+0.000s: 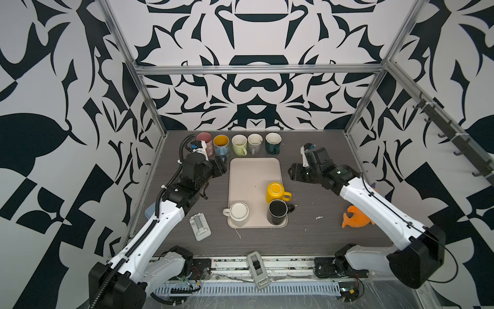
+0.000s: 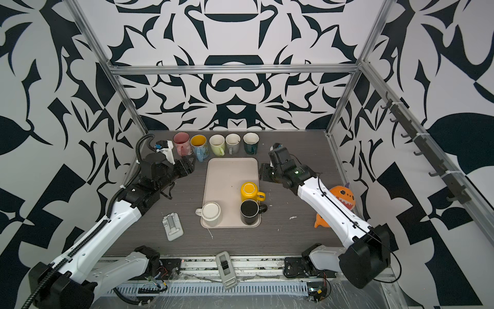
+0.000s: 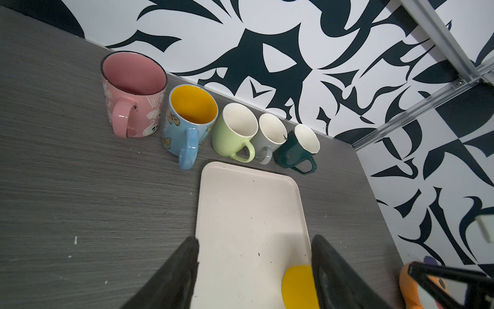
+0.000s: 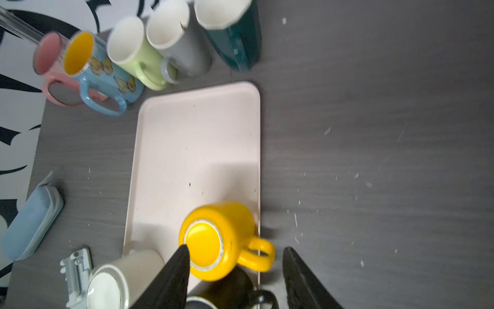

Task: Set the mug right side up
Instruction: 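Withdraw the right gripper and move it toward the upside-down yellow mug, then lower the right gripper and close it on the yellow mug's handle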

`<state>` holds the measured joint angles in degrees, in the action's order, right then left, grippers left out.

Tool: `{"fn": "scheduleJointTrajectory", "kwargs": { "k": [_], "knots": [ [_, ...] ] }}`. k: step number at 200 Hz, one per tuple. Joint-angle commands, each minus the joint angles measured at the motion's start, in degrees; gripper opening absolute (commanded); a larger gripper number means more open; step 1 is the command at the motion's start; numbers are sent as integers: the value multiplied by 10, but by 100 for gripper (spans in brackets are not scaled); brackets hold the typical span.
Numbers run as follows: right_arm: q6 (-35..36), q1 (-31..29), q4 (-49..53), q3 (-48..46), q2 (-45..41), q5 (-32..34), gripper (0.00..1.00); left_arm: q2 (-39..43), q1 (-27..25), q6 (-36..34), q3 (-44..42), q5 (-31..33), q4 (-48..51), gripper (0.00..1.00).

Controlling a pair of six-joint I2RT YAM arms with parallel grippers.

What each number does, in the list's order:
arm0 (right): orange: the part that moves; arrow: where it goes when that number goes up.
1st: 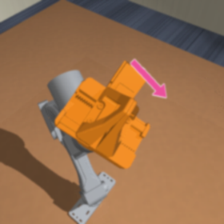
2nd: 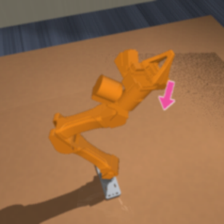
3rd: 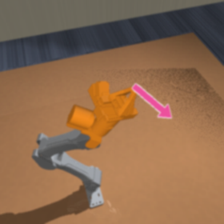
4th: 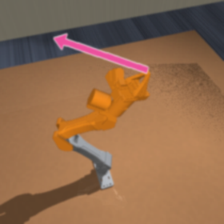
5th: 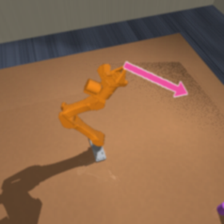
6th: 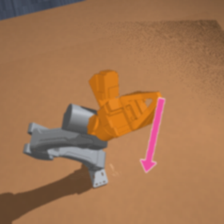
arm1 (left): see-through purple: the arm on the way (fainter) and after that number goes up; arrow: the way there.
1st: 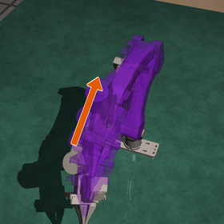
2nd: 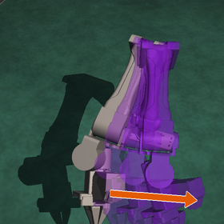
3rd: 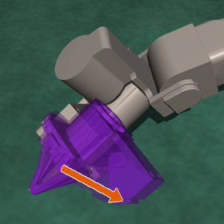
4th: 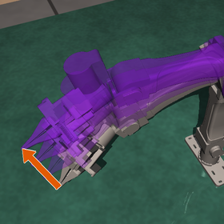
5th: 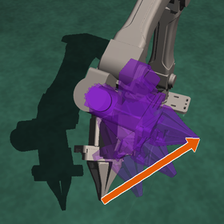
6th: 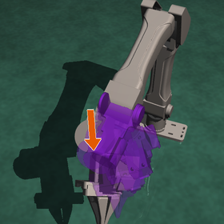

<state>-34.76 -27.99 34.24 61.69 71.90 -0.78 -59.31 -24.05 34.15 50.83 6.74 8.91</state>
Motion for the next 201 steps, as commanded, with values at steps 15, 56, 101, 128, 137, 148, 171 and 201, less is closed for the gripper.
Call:
{"fn": "scheduleJointTrajectory", "kwargs": {
  "k": [15, 56, 101, 128, 137, 148, 171, 201],
  "knots": [
    [-127, -9, -12, -68, -53, -34, 60, 15, 2, 17, -19, 9, 2, 70],
    [-217, -8, -47, -107, -74, -54, 65, 21, 2, 31, -29, 17, 6, 70],
    [-313, -1, -94, -143, -90, -53, 69, 33, 2, 45, -38, 31, 12, 70],
    [-398, 17, -159, -188, -106, -81, 70, 39, 2, 52, -37, 40, 23, 70],
    [-419, 22, -178, -201, -108, -92, 70, 40, 2, 54, -38, 40, 24, 70],
    [-440, 28, -193, -213, -107, -104, 70, 41, 2, 56, -40, 42, 25, 70],
    [-479, 35, -225, -234, -101, -128, 69, 43, 2, 60, -42, 45, 27, 71],
    [-537, 37, -289, -268, -86, -156, 68, 41, 2, 67, -43, 49, 29, 71]
  ]
}}
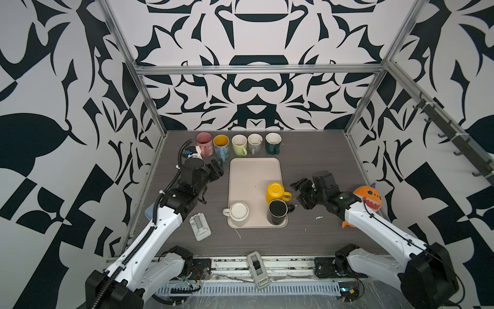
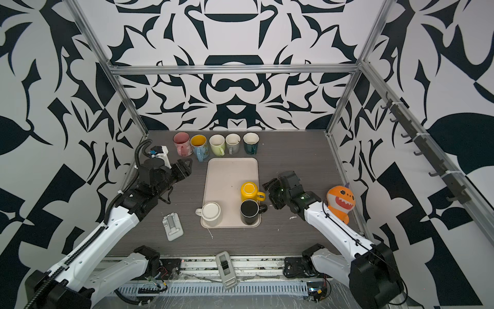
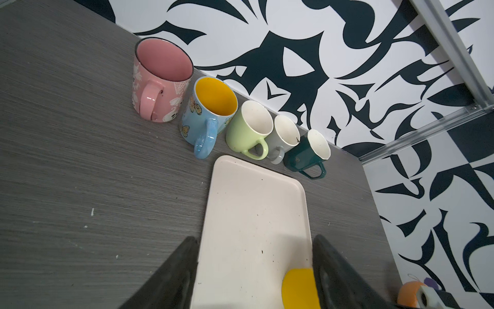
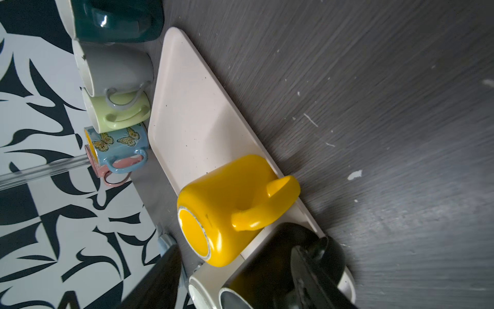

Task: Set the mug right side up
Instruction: 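Lower the right gripper and close it on the yellow mug's handle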

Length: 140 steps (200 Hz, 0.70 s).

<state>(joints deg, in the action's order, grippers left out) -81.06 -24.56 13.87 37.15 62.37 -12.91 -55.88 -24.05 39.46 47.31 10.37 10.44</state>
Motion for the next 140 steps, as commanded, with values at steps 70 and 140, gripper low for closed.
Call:
{"fn": "scheduleJointTrajectory", "kwargs": {
  "k": [70, 140],
  "knots": [
    [-114, 5, -137, -50, 36, -43, 66, 6, 2, 15, -9, 21, 17, 71],
    [-139, 12, -210, -53, 103, -62, 49, 3, 2, 14, -9, 26, 21, 72]
  ]
}}
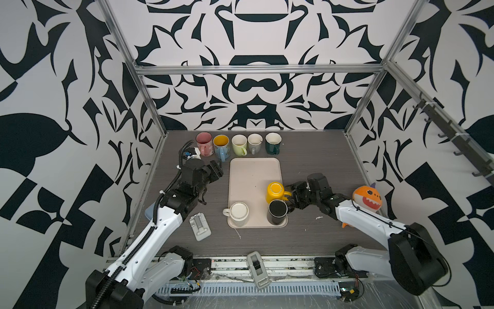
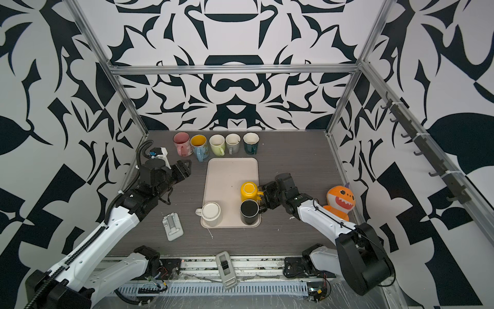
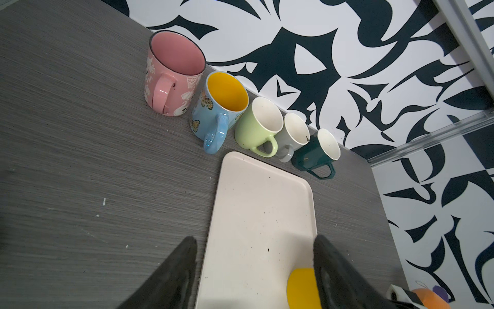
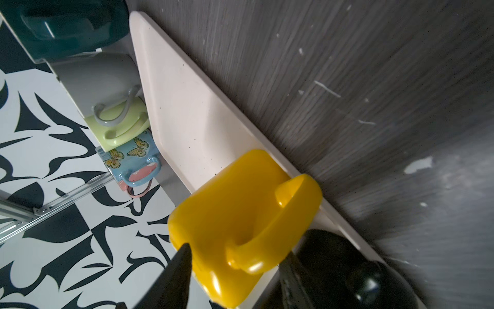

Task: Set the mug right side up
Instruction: 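Lower the right gripper and close it on the yellow mug's handle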

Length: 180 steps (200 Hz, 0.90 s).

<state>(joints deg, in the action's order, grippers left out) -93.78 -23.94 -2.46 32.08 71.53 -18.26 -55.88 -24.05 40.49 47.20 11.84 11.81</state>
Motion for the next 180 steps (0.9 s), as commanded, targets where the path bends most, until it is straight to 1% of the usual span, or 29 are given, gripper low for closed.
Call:
{"fn": "scheduleJointTrajectory", "kwargs": {
  "k": [1, 74, 128, 180],
  "knots": [
    [-11, 6, -47, -2, 12, -9, 49, 3, 2, 3, -8, 12, 7, 72],
    [-4, 27, -68, 10, 51, -27, 34, 4, 2, -5, -8, 20, 12, 72],
    [-5, 31, -95, 22, 82, -38, 20, 6, 2, -9, -8, 24, 16, 73],
    [-9, 35, -119, 26, 101, -39, 0, 15, 2, -14, -13, 32, 21, 73]
  ]
}}
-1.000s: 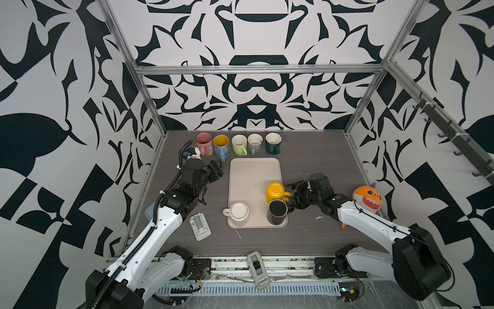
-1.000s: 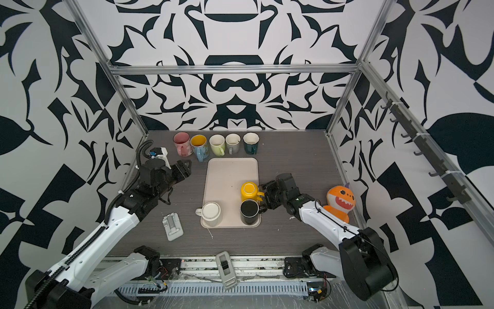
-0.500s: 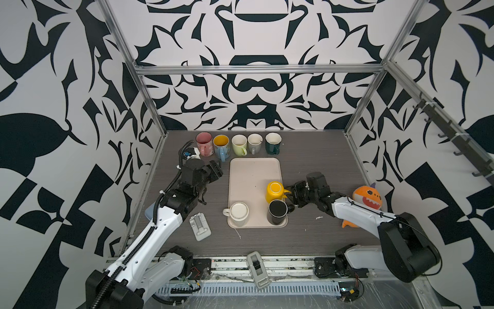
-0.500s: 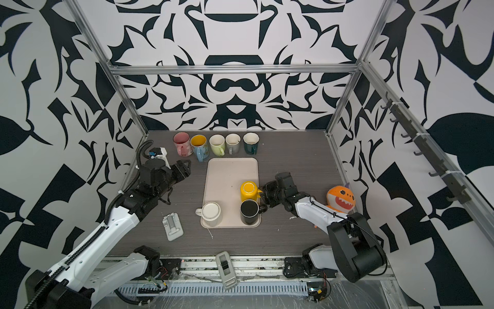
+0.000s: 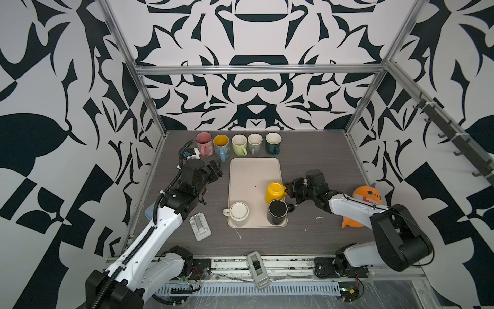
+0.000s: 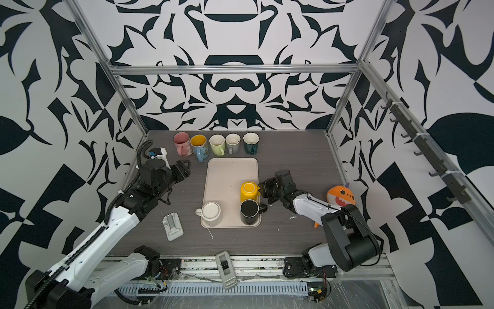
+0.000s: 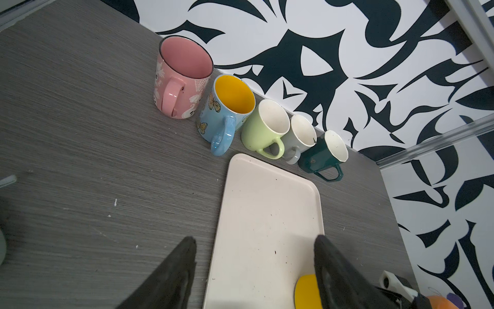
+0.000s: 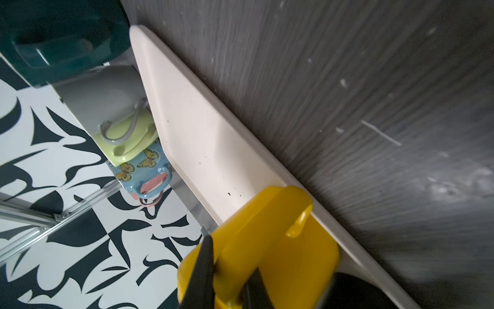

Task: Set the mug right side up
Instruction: 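Lower the right gripper and close it on the yellow mug's handle, then lift the yellow mug and turn it upright with the right gripper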

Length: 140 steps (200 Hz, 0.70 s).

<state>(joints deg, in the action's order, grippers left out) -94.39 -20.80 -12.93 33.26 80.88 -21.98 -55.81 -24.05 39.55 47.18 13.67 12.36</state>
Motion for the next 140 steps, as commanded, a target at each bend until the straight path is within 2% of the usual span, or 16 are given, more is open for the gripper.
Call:
{"fn": "scheduleJointTrajectory", "kwargs": {
  "k": [1, 47, 83, 140],
  "knots": [
    [-3, 4, -16, 14, 7, -2, 0, 14, 2, -5, -13, 15, 16, 73],
    [31, 8, -22, 46, 8, -4, 0, 18, 2, -10, -11, 16, 16, 73],
    [138, 8, 52, 98, -31, 17, 0, 16, 2, -11, -8, 12, 14, 73],
    [328, -17, 137, 164, -115, 108, 0, -8, 2, -3, 7, -10, -1, 71]
  ]
}}
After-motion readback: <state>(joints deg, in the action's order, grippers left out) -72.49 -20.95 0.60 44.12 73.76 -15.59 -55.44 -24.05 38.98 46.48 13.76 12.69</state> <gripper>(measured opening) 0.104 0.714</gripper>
